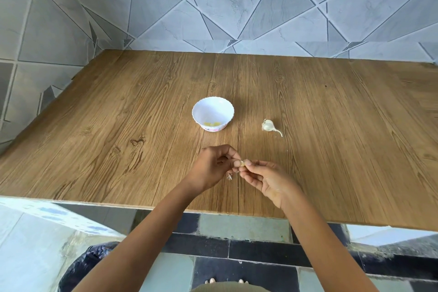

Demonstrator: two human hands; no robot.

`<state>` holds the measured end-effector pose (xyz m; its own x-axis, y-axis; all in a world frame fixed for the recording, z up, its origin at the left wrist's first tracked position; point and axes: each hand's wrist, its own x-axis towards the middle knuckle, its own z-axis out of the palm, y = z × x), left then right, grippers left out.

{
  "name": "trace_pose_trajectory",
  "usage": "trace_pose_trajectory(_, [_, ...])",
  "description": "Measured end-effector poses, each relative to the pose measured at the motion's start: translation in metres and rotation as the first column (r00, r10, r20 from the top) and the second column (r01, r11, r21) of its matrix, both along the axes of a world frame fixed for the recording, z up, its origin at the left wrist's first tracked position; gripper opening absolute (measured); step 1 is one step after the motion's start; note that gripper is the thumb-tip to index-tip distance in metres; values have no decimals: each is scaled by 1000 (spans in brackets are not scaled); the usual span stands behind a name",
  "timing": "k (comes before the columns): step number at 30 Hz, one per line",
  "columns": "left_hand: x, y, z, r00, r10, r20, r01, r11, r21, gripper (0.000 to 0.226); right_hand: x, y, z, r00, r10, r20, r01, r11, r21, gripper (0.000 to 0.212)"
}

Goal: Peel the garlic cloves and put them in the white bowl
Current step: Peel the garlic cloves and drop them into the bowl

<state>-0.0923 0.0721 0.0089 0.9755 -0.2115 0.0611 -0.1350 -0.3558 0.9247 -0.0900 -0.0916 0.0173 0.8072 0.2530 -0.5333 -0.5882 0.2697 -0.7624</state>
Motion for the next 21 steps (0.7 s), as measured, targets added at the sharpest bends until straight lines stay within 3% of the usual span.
trace_pose_trajectory(2, [0, 1, -1, 999, 5, -50, -10, 995, -96, 3, -2, 2, -1, 999, -40, 14, 40, 999, 9, 9])
trace_pose_trajectory(5, [-1, 3, -1, 995, 7, -101, -26, 982, -188, 5, -4, 4, -3, 989, -46, 140, 63, 991, -120, 9])
trace_pose_trajectory(8, [-1, 5, -1, 994, 16, -106, -35, 981, -189, 6, -6, 4, -3, 977, -39, 211, 78, 980, -183, 6])
trace_pose_trajectory(14, [-1, 1, 0, 990, 67, -122, -84, 986, -141, 4, -8, 7, -3, 973, -107, 206, 142, 976, -167, 6])
trace_pose_trajectory(17, [-3, -5, 1, 966, 130, -223, -172, 968, -181, 7, -10, 11, -6, 932, -137, 336, 222, 948, -230, 6])
trace_pose_trajectory(21, [-4, -8, 4, 918, 133, -374, -254, 921, -295, 2, -12, 15, -13, 828, -54, 558, 306, 877, -370, 11])
